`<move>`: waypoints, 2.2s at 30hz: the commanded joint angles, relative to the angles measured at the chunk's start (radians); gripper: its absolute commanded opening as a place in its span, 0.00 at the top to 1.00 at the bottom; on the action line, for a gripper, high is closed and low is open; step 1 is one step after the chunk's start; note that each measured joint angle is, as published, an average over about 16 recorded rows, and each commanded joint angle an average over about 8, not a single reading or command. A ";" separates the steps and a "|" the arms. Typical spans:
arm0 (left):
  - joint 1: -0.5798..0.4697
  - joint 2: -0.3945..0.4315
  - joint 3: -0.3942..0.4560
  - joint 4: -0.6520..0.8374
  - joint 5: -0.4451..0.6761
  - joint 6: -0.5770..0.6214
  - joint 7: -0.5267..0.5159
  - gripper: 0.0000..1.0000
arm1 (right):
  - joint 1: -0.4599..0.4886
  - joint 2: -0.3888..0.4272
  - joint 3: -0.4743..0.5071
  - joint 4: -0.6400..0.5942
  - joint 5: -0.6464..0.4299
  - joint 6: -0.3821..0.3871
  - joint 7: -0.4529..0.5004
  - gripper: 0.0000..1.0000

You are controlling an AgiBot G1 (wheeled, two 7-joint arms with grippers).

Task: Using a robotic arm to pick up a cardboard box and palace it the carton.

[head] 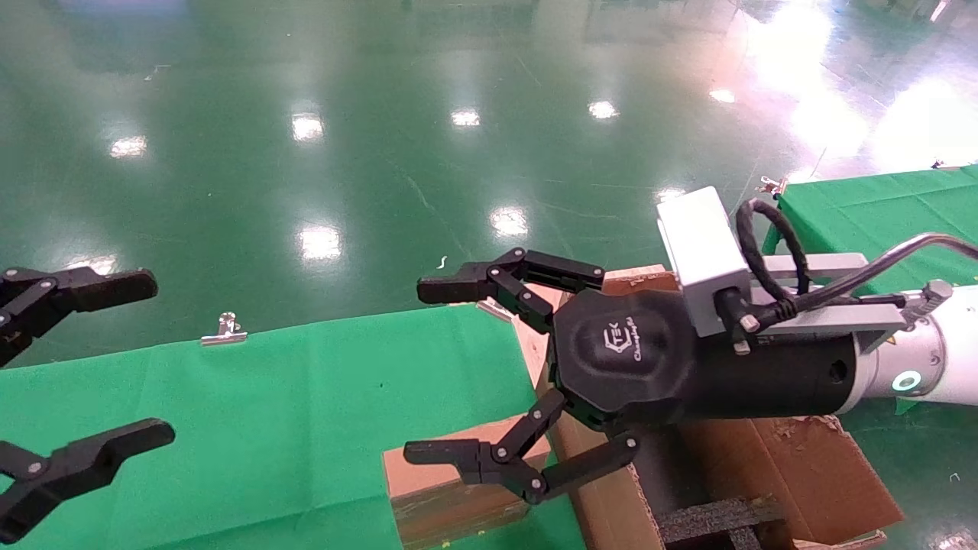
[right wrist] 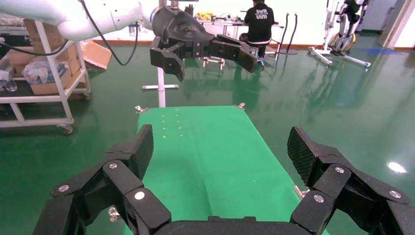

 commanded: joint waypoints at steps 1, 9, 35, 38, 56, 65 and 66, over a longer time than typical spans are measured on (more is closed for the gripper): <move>0.000 0.000 0.000 0.000 0.000 0.000 0.000 0.53 | 0.000 0.000 0.000 0.000 0.000 0.000 0.000 0.00; 0.000 0.000 0.000 0.000 0.000 0.000 0.000 1.00 | 0.000 0.000 0.000 -0.001 0.000 0.000 0.000 0.00; 0.000 0.000 0.000 0.000 0.000 0.000 0.000 1.00 | 0.298 -0.162 -0.317 -0.170 -0.544 -0.075 0.063 0.00; 0.000 0.000 0.000 0.000 0.000 0.000 0.000 1.00 | 0.331 -0.192 -0.358 -0.203 -0.589 -0.077 0.049 0.00; 0.000 0.000 0.000 0.000 0.000 0.000 0.000 1.00 | 0.513 -0.350 -0.602 -0.369 -0.790 -0.085 -0.068 0.00; 0.000 0.000 0.000 0.000 0.000 0.000 0.000 0.09 | 0.559 -0.377 -0.693 -0.399 -0.800 -0.084 -0.103 0.43; 0.000 0.000 0.000 0.000 0.000 0.000 0.000 0.00 | 0.562 -0.379 -0.699 -0.402 -0.799 -0.084 -0.106 0.56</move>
